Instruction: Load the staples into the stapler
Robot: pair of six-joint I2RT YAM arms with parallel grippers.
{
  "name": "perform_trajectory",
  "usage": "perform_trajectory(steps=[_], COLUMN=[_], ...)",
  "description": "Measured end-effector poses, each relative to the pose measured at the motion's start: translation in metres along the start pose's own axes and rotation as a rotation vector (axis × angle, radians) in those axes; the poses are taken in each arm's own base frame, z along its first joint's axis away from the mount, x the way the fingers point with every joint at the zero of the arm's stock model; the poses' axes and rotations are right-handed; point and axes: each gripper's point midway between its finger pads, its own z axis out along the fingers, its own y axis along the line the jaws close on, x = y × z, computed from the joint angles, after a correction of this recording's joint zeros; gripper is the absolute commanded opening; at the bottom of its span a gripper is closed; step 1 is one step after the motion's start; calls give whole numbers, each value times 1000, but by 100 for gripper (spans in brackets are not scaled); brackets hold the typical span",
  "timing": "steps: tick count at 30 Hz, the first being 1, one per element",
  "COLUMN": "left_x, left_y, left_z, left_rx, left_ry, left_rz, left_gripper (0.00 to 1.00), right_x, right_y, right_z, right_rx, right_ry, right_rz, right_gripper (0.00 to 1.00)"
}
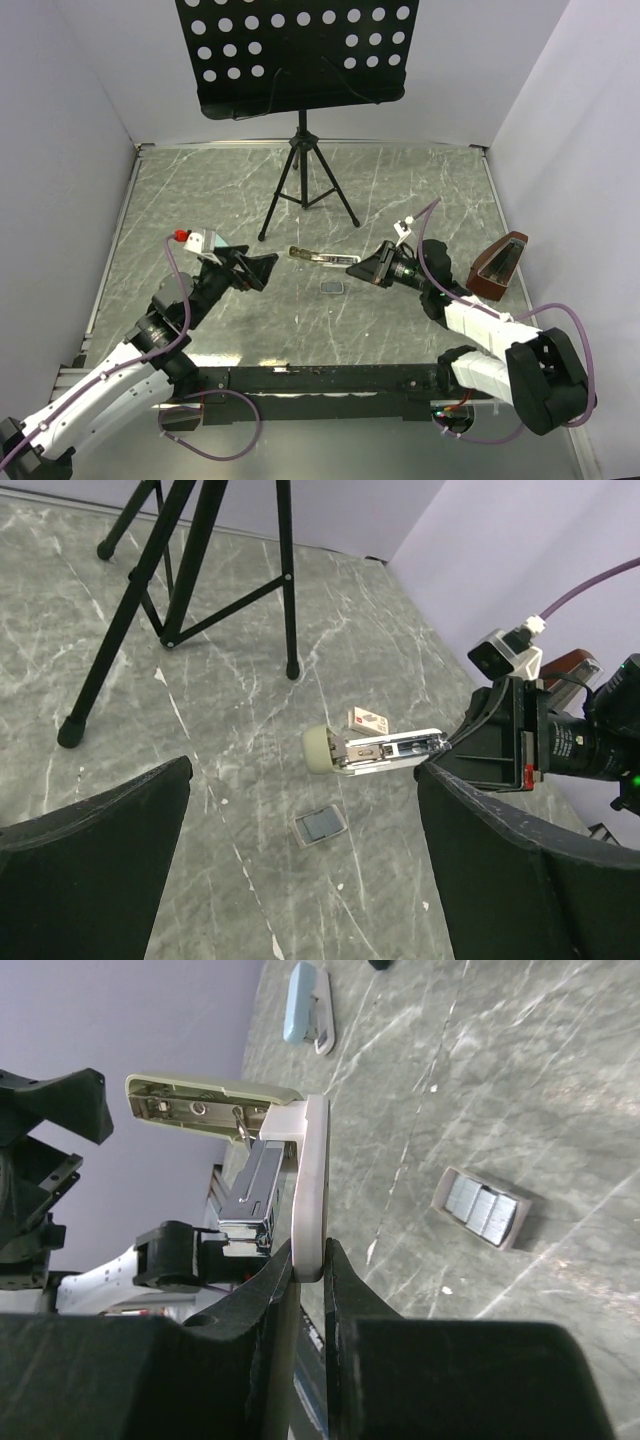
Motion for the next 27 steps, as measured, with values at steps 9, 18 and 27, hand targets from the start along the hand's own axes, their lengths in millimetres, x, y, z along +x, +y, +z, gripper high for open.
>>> perform_trajectory(steps=[9, 18, 27], left_x=[-8, 18, 69], left_y=[-20, -49, -32], left_z=[10, 37, 48], left_rx=[-61, -304, -591], left_ry=[91, 251, 353], left_rz=[-71, -339, -550], left_gripper=[99, 81, 72], right_x=[12, 21, 17], right_y=[2, 3, 1], right_z=[12, 23, 26], right_rx=[31, 78, 113], right_ry=[0, -38, -92], right_rz=[27, -5, -25], right_gripper=[0, 0, 0])
